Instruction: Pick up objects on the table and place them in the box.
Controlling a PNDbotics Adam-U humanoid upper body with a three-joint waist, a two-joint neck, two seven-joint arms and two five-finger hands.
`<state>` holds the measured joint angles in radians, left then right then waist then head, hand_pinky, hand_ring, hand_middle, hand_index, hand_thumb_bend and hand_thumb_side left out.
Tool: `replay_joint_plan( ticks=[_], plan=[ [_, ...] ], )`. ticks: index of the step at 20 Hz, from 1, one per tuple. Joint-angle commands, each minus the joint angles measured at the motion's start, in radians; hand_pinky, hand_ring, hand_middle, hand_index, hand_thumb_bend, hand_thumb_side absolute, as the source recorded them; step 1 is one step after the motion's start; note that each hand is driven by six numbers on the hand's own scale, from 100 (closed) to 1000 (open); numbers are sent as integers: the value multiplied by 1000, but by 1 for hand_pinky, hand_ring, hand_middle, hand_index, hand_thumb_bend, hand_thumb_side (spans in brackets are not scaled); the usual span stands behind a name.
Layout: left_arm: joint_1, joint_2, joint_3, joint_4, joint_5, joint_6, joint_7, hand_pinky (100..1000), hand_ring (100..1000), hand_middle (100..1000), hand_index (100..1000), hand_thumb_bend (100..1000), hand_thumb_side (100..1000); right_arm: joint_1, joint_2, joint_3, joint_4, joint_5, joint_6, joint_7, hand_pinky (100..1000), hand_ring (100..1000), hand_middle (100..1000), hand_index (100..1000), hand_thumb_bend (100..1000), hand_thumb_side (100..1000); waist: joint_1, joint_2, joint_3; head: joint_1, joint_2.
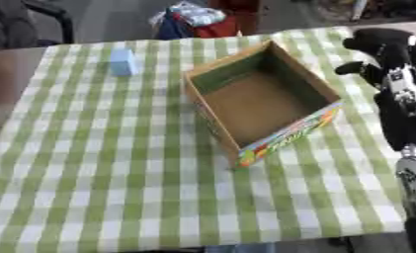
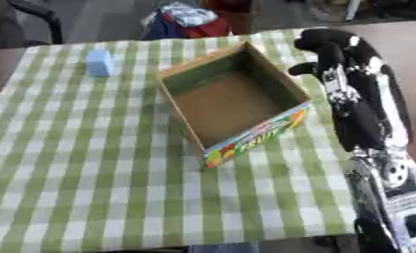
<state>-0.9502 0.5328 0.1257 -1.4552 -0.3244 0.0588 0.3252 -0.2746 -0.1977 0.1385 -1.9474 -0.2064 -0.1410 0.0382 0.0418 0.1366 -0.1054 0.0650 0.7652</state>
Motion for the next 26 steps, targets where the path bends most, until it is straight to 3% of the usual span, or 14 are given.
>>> replay_joint_plan(
  ticks=[1,9,15,19,26],
  plan=[
    [-70,78,-35,172,-106,17,-68,721,659,686,822,100,669,-11,-15,4,-16,-10,0,5,606,785,716,726,100,446,1,-11,-5,11,5],
    [-222,64,-76,571,-443,44,-209,740,699,720,843,100,664,-10,-20,10,-16,-12,2,12,606,785,716,726,100,450,11,-15,-29,29,5],
    [-237,36,-91,716,-700,31,-325,776,758,773,874,173,660,-11,-22,13,-15,-14,2,15,607,785,715,726,100,446,19,-15,-38,36,5],
    [-213,17,-91,751,-757,11,-422,788,775,787,877,228,630,-13,-22,14,-15,-14,2,16,606,786,715,725,100,447,21,-12,-41,38,5],
    [-170,-5,-99,774,-759,-12,-567,798,794,804,887,286,528,-18,-22,15,-16,-13,3,18,606,786,715,725,100,449,20,1,-51,44,5]
  ],
)
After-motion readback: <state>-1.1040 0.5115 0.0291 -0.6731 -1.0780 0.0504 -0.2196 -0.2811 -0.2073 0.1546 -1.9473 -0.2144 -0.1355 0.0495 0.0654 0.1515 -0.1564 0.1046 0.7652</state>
